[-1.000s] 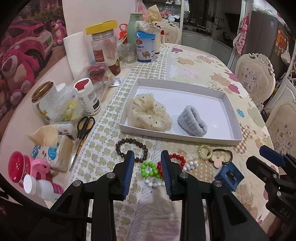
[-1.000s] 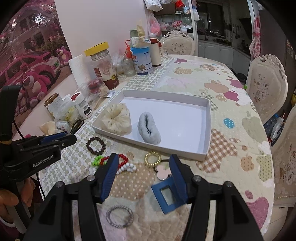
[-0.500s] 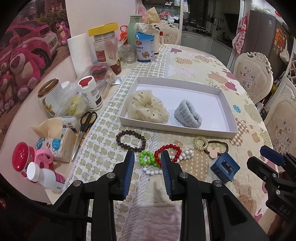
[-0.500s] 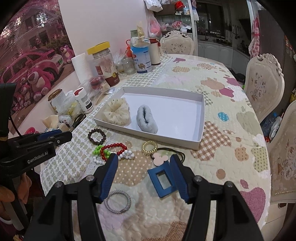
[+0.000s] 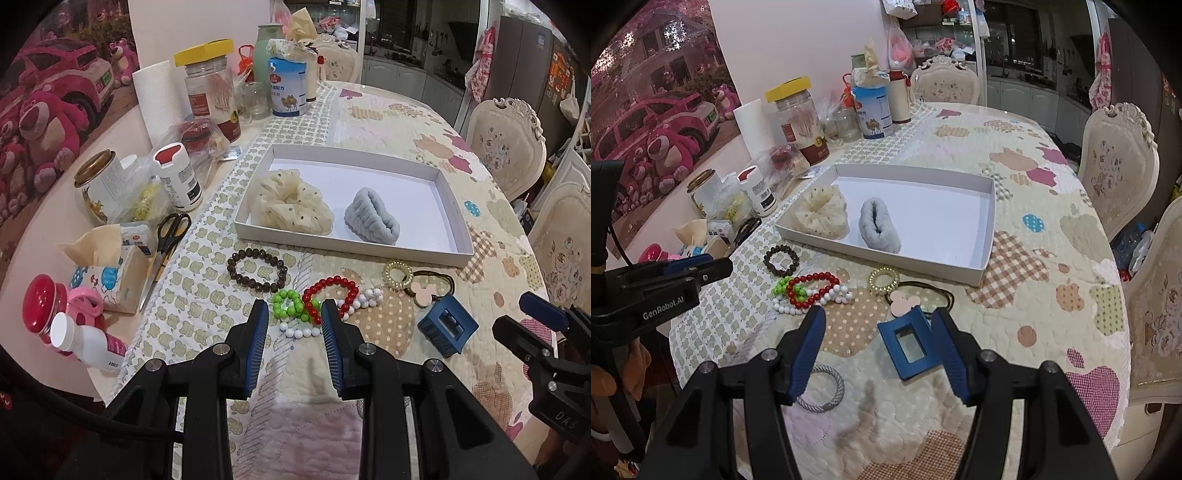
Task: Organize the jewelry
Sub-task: 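Move the right tool to the blue claw clip and grasp it, then grasp the dark bead bracelet with the left tool while the right tool lifts the clip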
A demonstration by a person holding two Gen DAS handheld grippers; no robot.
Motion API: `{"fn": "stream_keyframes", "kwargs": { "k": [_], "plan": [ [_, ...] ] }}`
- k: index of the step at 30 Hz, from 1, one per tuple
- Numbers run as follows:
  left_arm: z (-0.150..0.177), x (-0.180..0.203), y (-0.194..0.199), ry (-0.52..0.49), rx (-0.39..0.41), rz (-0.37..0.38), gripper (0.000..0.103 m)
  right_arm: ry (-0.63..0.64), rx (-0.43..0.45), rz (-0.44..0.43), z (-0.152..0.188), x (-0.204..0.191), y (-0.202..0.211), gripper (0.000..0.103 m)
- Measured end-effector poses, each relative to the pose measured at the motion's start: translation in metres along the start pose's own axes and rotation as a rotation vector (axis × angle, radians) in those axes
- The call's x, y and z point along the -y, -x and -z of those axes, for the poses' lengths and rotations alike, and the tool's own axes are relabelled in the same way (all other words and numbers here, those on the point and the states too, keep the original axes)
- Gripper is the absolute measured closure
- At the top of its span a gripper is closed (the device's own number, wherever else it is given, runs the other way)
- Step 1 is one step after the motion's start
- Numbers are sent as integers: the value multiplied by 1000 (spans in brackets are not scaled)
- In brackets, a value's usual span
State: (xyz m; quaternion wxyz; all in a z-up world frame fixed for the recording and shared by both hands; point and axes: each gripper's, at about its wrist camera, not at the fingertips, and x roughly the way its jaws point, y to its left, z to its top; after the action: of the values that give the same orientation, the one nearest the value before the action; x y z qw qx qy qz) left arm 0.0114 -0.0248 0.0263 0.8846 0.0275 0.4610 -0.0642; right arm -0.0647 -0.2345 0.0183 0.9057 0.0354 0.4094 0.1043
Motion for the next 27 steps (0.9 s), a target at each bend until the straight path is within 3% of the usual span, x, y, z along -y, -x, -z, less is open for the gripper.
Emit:
{"fn": "stream_keyframes", "kwargs": {
  "k": [6,16,27],
  "plan": [
    [4,-26,-14,86,-71,72,74,-8,-39,-5,11,8,-10,40],
    [18,-62,-44,185,-176,114,74,-43,-113,-40,33,24,-35,40],
    [-14,-81,-92,258,-199,96,74,-53,-123,-19,26,27,-52,40]
  ]
}}
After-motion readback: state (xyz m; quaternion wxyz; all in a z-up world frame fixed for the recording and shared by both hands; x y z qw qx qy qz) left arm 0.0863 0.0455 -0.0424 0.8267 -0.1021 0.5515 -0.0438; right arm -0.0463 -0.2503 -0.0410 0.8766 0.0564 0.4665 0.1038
